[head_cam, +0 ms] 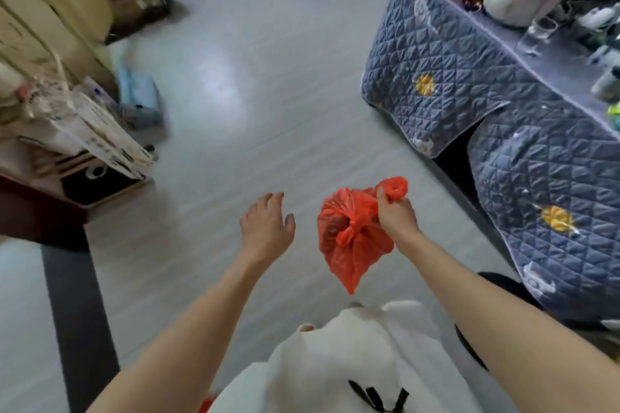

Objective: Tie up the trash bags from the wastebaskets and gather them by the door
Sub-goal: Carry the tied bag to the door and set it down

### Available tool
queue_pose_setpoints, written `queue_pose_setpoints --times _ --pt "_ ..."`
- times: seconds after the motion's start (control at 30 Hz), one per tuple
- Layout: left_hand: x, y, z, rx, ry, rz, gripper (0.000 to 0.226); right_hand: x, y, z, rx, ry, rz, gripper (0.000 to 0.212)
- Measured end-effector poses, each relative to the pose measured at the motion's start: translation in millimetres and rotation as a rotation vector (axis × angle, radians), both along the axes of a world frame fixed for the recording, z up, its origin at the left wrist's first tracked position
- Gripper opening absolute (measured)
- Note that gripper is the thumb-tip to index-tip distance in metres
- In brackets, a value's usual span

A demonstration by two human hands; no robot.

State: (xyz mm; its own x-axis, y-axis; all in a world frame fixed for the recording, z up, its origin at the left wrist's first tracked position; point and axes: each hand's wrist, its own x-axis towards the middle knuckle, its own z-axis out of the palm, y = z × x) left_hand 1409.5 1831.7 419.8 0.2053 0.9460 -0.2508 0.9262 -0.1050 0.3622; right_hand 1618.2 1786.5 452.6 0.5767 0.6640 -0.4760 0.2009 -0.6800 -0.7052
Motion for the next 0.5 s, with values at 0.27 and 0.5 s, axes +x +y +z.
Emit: queue_pose_setpoints --times 0.27,0.5 --pt "87 251 2 0.035 -0.009 -0.006 0.054 74 261 1 0.090 0.082 0.031 0.037" --pt "179 476 29 0.091 -0.053 0.065 0.052 156 493 16 0.113 0.067 0.139 0.037"
